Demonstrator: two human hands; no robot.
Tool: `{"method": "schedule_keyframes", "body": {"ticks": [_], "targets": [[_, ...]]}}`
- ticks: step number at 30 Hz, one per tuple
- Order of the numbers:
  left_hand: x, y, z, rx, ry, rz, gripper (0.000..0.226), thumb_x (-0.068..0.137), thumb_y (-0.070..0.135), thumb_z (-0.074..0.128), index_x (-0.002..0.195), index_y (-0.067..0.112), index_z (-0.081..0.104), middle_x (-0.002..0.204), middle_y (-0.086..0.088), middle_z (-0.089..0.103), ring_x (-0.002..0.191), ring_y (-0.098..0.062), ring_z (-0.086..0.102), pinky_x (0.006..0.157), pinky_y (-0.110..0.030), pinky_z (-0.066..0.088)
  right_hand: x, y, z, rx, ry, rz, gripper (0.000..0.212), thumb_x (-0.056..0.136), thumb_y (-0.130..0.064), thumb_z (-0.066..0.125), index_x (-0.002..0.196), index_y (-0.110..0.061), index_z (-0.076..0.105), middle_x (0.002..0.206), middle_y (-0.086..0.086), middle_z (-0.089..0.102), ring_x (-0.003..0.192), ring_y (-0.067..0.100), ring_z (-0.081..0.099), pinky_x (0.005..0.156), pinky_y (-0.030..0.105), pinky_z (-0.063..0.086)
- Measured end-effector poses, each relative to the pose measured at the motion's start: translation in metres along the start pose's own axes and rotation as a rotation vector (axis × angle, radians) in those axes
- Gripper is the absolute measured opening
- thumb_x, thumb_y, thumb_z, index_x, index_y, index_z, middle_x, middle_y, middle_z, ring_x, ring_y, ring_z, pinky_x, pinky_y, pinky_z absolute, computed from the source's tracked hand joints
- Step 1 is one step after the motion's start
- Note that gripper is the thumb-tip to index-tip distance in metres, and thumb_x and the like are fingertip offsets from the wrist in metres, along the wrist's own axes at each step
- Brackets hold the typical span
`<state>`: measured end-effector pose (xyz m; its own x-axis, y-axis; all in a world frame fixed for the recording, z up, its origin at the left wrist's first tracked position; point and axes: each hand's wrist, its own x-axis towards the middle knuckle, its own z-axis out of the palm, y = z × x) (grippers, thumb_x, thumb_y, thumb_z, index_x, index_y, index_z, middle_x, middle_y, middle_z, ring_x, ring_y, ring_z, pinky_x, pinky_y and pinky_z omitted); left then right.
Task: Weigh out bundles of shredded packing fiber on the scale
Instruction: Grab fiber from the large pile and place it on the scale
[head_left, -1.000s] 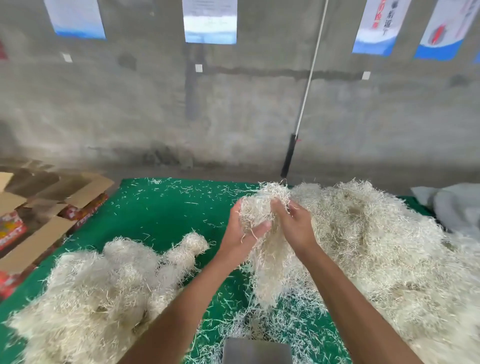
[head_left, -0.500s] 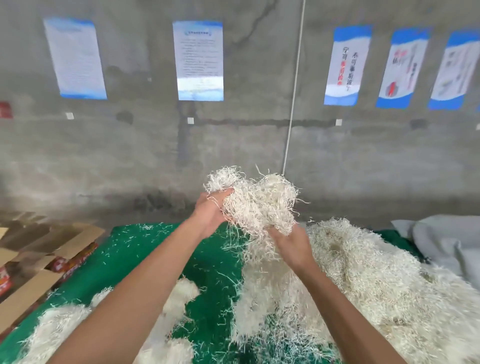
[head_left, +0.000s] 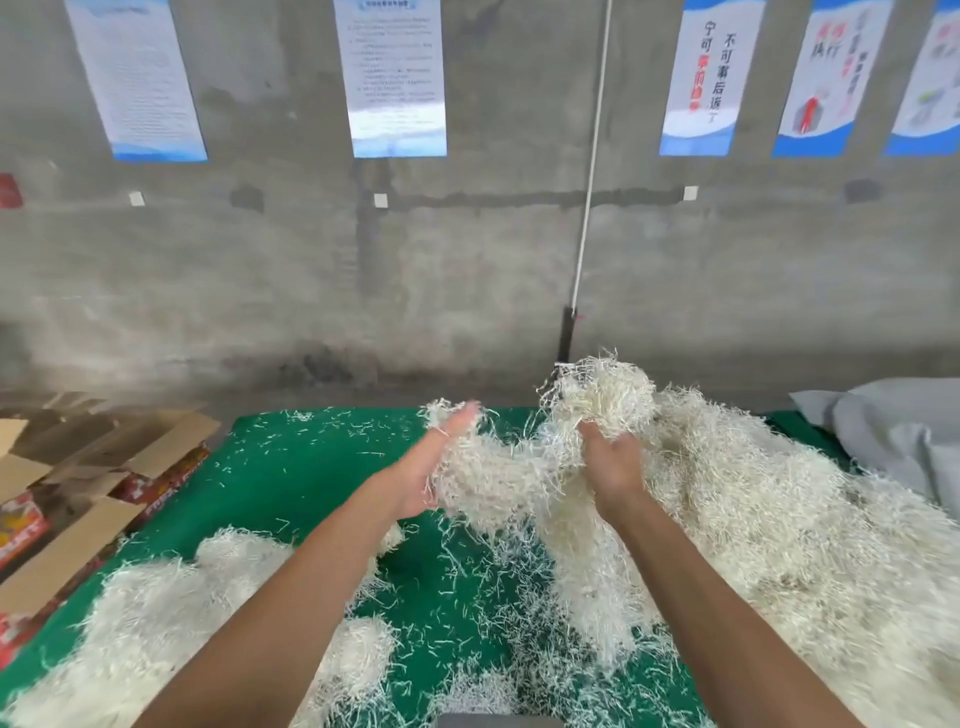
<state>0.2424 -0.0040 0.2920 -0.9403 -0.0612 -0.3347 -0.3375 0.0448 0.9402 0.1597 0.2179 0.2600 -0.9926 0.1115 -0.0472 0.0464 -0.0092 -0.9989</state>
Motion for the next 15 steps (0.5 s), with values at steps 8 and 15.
{"method": "schedule_keyframes", "body": {"ticks": [8, 15], "targets": [[0.035, 0.001, 0.047, 0.921, 0.015, 0.137, 0.084, 0.079, 0.036, 0.082, 0.145, 0.006, 0.040, 0.090, 0.002, 0.061, 0.058, 0.003, 0.054, 0.059, -0.023, 0.055, 0.029, -0.026, -0.027, -0.103, 0.074, -0.123, 0.064, 0.106, -0.024, 0.058, 0.150, 0.012, 0.030, 0.075, 0.005, 0.045, 0.071, 0.019, 0.049, 0.080, 0.041, 0.054], [0.044, 0.052, -0.019, 0.334, 0.338, 0.246, 0.065, 0.086, 0.023, 0.077, 0.140, 0.004, 0.046, 0.132, -0.017, 0.056, 0.114, -0.025, 0.060, 0.100, -0.042, 0.049, 0.068, -0.007, -0.088, -0.231, 0.197, -0.047, 0.055, 0.099, -0.040, 0.068, 0.125, 0.006, 0.056, 0.082, 0.009, 0.059, 0.070, 0.019, 0.058, 0.076, 0.037, 0.048]]}}
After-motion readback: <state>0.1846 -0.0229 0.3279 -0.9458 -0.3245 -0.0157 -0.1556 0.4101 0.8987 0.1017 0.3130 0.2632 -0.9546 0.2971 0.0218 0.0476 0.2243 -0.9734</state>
